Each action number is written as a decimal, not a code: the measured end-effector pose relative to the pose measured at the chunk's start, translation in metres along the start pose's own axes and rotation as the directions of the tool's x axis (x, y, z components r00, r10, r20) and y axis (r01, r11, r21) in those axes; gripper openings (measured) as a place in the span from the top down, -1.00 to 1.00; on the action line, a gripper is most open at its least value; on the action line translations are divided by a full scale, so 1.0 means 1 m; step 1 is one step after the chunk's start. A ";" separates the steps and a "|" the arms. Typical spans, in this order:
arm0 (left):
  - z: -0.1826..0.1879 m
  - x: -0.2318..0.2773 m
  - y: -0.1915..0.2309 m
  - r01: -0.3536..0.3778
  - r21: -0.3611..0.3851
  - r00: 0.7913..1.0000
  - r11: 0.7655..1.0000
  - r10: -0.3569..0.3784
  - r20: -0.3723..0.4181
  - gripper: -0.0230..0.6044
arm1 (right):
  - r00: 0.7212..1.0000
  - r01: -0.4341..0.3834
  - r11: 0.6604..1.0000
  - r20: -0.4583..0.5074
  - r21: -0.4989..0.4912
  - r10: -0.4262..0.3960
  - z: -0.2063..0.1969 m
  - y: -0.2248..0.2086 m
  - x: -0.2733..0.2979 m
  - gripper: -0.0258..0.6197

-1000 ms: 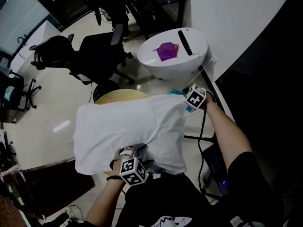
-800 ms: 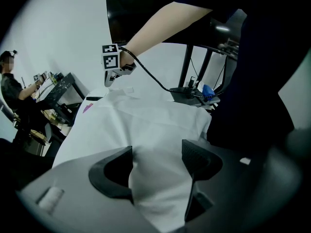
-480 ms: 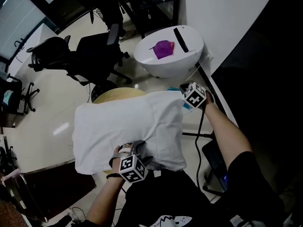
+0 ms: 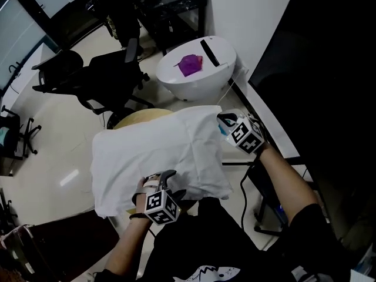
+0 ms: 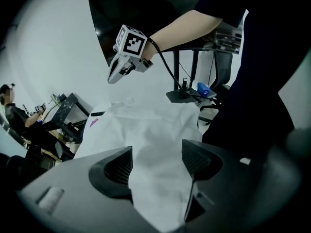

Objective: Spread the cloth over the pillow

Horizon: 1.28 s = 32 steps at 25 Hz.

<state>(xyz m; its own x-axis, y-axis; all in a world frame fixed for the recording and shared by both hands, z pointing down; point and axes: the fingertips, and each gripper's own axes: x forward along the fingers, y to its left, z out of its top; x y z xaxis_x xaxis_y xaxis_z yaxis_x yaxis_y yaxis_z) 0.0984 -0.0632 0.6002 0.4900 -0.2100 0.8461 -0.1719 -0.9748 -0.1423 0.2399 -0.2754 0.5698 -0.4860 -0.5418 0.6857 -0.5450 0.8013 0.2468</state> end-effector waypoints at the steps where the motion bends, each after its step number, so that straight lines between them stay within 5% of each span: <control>1: -0.003 -0.004 -0.006 0.003 0.013 1.000 1.000 -0.003 0.002 -0.06 | 1.000 0.009 1.000 -0.001 0.007 -0.009 0.000 0.010 -0.011 0.88; 6: -0.029 -0.018 -0.034 -0.016 0.114 0.999 0.993 0.019 -0.029 -0.06 | 0.998 0.062 0.995 -0.024 0.078 -0.060 -0.009 0.062 -0.054 0.75; 9: -0.040 -0.017 -0.035 -0.128 0.234 0.991 0.964 0.135 -0.014 -0.06 | 0.994 0.100 0.990 -0.049 0.102 -0.096 -0.017 0.092 -0.075 0.67; 12: -0.051 -0.011 -0.046 -0.162 0.307 0.985 0.938 0.173 -0.010 -0.06 | 0.990 0.128 0.983 -0.081 0.130 -0.119 -0.029 0.123 -0.090 0.63; 17: -0.071 -0.002 -0.074 -0.114 0.333 0.986 0.936 0.147 -0.075 -0.06 | 0.983 0.139 0.978 -0.137 0.156 -0.118 -0.057 0.168 -0.102 0.57; 23: -0.081 0.012 -0.077 -0.197 0.434 0.951 0.879 0.280 -0.135 -0.10 | 0.984 0.058 0.983 -0.174 0.177 -0.026 -0.100 0.216 -0.107 0.52; 26: -0.086 0.020 -0.073 -0.236 0.471 0.921 0.850 0.350 -0.169 -0.11 | 0.980 0.006 0.990 -0.196 0.141 0.022 -0.120 0.239 -0.106 0.45; 29: -0.085 0.021 -0.070 -0.273 0.454 0.906 0.848 0.386 -0.175 -0.07 | 0.972 -0.037 0.998 -0.231 0.043 0.046 -0.138 0.255 -0.101 0.39; 32: -0.086 0.012 -0.070 -0.286 0.439 0.896 0.852 0.400 -0.192 0.29 | 0.965 -0.064 0.997 -0.256 -0.049 0.050 -0.154 0.268 -0.094 0.32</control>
<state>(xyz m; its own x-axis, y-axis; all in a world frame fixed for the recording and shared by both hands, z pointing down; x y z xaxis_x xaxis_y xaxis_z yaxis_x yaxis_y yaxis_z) 0.0429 0.0095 0.6643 0.2064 -0.5634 0.8000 0.0882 -0.8035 -0.5887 0.2446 0.0299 0.6765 -0.3216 -0.4184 0.8494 -0.4788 0.8458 0.2353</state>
